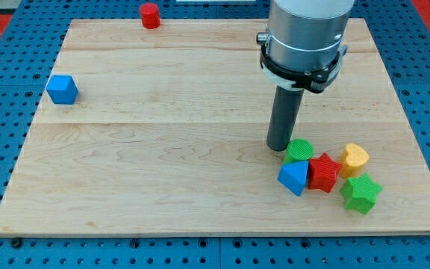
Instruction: Move the cube into the green circle
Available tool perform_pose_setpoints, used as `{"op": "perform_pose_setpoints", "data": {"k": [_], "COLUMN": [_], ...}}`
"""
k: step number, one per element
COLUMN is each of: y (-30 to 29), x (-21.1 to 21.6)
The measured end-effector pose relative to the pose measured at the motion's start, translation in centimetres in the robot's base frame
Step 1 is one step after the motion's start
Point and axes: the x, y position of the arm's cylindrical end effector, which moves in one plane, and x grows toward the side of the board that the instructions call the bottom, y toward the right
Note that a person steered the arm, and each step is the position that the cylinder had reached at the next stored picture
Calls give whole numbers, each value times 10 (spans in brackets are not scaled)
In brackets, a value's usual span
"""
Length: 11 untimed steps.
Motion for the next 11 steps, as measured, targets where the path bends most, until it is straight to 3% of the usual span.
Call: {"op": "perform_pose_setpoints", "data": {"k": [1, 2, 3, 4, 6, 8, 9, 10, 11], "y": [-109, -257, -352, -389, -344, -171, -234, -248, -248], "x": [14, 36, 3, -54, -131, -133, -137, -140, -110]}}
